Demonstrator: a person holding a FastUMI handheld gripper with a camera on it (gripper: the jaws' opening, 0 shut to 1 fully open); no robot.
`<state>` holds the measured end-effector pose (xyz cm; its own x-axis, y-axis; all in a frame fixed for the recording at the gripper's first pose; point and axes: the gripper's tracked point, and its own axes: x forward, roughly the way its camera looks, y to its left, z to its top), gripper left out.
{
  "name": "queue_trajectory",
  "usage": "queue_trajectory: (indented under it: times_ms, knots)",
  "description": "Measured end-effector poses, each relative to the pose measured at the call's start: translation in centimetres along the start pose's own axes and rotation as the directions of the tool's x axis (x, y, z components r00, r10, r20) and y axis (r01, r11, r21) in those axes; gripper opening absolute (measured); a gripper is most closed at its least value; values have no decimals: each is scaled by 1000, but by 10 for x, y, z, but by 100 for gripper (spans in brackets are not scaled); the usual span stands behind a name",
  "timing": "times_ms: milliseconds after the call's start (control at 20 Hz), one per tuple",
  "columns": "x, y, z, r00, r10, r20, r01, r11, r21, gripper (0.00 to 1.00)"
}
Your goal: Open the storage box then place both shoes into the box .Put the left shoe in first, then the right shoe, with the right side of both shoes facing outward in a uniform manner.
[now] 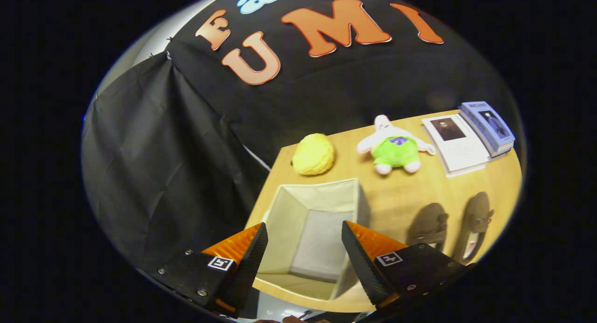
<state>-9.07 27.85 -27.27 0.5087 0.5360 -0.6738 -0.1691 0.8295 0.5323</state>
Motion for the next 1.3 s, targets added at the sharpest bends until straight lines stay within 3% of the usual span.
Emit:
queue_trajectory:
  times_ms: [300, 700, 800, 850, 1050, 1300]
  knots:
    - [-21, -121, -37, 976, -209, -63, 207, 978, -34, 93]
    - [-9, -197, -103, 931, -313, -187, 313, 949, -35, 73]
    - [4, -203, -115, 926, -314, -210, 316, 948, -24, 64]
    - [7, -208, -117, 920, -329, -215, 332, 943, -22, 54]
    - [29, -237, -116, 890, -411, -200, 406, 911, -65, 41]
    - [55, -251, -120, 876, -432, -213, 438, 899, -23, 24]
